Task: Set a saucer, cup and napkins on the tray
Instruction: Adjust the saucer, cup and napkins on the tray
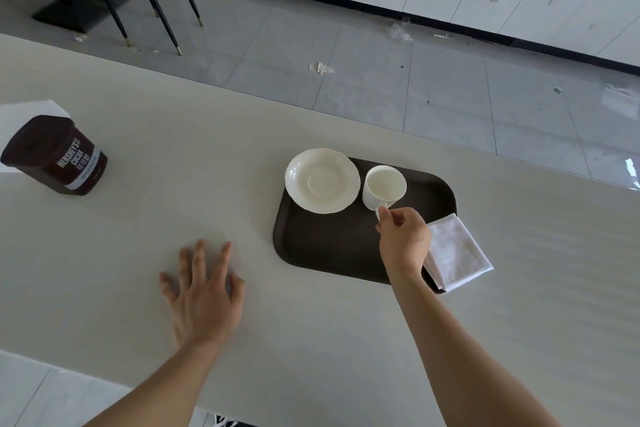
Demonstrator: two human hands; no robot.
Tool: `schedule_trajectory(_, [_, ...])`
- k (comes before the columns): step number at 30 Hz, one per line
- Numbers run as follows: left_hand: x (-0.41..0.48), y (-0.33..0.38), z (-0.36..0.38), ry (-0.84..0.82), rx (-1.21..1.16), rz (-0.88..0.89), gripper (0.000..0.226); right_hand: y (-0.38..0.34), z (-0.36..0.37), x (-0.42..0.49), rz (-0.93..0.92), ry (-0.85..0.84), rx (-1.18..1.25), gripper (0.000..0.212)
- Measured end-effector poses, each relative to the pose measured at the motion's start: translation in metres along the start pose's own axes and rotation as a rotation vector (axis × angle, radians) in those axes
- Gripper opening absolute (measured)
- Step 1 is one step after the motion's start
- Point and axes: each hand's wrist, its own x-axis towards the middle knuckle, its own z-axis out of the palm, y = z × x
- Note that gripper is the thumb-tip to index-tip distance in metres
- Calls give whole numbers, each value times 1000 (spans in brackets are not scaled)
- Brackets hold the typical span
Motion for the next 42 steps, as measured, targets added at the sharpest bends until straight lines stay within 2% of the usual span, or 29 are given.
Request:
schedule_trajectory(19, [0,2,-2,-5,-12,-19,59,-7,11,-5,66,-6,122,29])
schedule_trajectory(42, [-1,5,-8,-33,-18,-13,59,-6,10,-2,60,-29,127,28])
